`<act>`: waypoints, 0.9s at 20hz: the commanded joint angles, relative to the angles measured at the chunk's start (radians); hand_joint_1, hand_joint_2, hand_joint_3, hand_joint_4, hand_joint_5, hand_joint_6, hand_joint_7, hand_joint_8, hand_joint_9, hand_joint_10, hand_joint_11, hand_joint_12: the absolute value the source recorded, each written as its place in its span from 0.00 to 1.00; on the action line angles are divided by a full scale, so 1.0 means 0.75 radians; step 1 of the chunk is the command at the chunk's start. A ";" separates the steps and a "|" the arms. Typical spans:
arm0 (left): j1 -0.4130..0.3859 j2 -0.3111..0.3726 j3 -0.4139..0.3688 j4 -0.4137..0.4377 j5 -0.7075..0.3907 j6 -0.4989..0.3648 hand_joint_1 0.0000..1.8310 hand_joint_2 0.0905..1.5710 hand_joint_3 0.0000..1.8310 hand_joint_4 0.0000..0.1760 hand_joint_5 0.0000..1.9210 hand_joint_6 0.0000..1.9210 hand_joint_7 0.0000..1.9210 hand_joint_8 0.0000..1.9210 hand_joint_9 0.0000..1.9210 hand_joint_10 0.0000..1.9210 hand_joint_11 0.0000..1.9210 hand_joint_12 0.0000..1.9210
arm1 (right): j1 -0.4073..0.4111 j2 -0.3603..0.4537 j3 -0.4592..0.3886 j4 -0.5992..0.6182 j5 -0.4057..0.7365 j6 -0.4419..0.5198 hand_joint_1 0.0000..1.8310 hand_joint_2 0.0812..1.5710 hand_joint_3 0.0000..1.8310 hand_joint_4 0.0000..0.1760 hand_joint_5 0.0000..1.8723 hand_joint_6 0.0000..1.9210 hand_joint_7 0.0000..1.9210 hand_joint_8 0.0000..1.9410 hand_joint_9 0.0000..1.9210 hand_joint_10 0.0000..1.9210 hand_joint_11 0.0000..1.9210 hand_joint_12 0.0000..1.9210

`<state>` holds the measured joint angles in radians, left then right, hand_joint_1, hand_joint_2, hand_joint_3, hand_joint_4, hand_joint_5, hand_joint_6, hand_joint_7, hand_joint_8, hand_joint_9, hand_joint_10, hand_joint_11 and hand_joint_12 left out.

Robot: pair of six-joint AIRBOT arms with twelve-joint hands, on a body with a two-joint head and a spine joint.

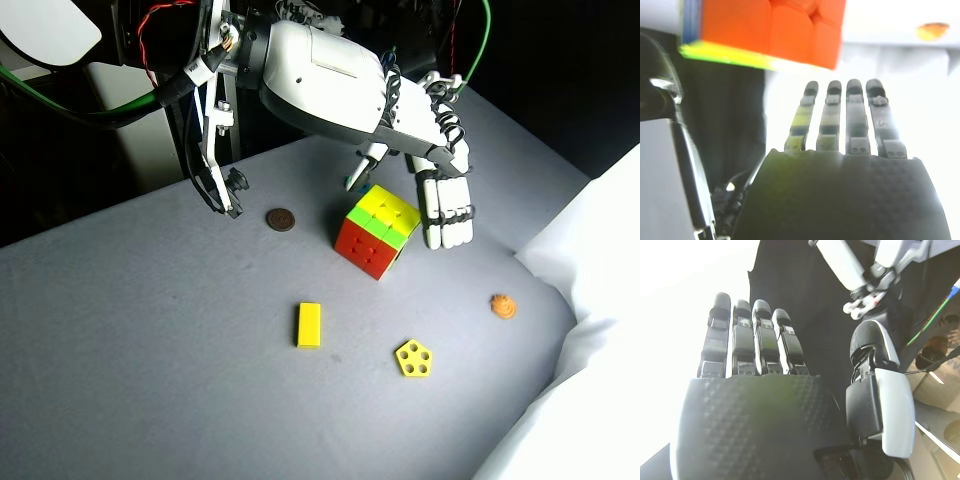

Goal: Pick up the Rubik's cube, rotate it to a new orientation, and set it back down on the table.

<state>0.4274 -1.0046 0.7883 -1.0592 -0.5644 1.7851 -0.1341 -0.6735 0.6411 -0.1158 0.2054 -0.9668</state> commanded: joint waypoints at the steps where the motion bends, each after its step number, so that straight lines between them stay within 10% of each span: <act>1: -0.037 0.016 -0.006 0.045 -0.022 0.027 0.29 0.52 0.00 0.12 0.00 0.00 0.00 0.00 0.00 0.00 0.00 0.00 | 0.013 0.007 -0.005 0.012 0.172 0.000 0.08 0.78 0.00 0.00 0.01 0.00 0.05 0.00 0.03 0.00 0.00 0.11; 7: -0.234 0.103 -0.043 -0.188 0.231 0.329 0.31 0.53 0.00 0.08 0.00 0.00 0.00 0.00 0.00 0.00 0.00 0.00 | -0.143 -0.031 -0.006 0.003 0.148 -0.070 0.09 0.77 0.00 0.00 0.02 0.00 0.06 0.00 0.04 0.00 0.00 0.20; 14: -0.294 0.167 -0.051 -0.212 0.381 0.338 0.28 0.54 0.01 0.04 0.00 0.00 0.00 0.00 0.00 0.00 0.02 0.01 | -0.140 -0.036 0.013 0.048 0.192 -0.070 0.05 0.77 0.00 0.00 0.02 0.00 0.06 0.00 0.05 0.00 0.00 0.24; 18: -0.330 0.167 -0.046 -0.211 0.381 0.338 0.27 0.59 0.00 0.07 0.10 0.02 0.19 0.03 0.17 0.05 0.00 0.44 | -0.139 -0.052 0.045 0.137 0.191 -0.070 0.06 0.77 0.00 0.00 0.16 0.03 0.23 0.02 0.15 0.14 0.00 0.49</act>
<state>0.1917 -0.8883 0.7502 -1.2362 -0.2459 2.0411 -0.2535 -0.7174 0.6804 -0.0151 0.2333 -1.0214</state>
